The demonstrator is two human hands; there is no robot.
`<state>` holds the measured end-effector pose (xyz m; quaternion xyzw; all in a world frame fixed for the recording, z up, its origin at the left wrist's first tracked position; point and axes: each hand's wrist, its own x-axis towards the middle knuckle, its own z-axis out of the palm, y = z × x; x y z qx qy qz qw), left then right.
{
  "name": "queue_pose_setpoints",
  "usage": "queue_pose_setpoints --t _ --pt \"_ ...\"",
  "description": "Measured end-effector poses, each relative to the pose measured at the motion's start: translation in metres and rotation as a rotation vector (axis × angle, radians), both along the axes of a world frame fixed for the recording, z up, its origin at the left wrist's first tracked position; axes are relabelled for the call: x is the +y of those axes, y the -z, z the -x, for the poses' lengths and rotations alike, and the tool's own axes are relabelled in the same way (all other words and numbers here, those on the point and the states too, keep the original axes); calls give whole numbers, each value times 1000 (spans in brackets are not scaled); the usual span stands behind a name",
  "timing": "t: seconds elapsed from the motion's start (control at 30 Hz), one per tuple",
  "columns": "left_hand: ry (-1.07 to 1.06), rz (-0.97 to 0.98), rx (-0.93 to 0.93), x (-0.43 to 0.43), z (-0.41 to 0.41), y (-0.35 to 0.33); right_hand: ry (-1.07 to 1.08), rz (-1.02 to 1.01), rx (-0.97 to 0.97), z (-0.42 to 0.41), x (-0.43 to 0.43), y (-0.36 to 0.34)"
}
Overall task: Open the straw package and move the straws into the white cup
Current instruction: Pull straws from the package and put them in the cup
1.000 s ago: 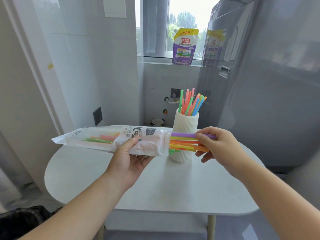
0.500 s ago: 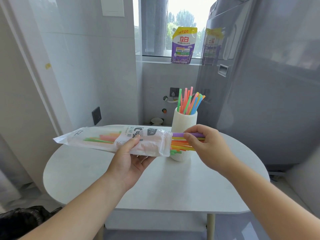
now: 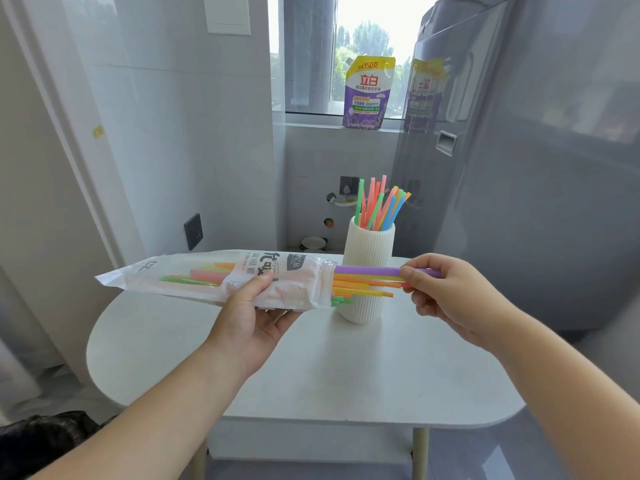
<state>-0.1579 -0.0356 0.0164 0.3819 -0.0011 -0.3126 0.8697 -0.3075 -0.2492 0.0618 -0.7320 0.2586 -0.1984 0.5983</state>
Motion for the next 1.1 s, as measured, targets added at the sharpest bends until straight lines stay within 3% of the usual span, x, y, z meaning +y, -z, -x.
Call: queue_pose_setpoints --t 0.17,0.5,0.8,0.9,1.1 --pt "12 -8 -11 -1 1 -1 20 -224 -62 0 -5 2" --pt "27 3 -35 -1 1 -1 50 -471 -178 -3 1 -1" --pt "30 25 -37 -1 1 0 157 -926 -431 -17 23 -5" --pt "26 38 -24 -1 1 0 155 -912 -521 -23 28 -1" --pt "21 46 1 0 -1 0 189 -701 -553 -28 29 4"
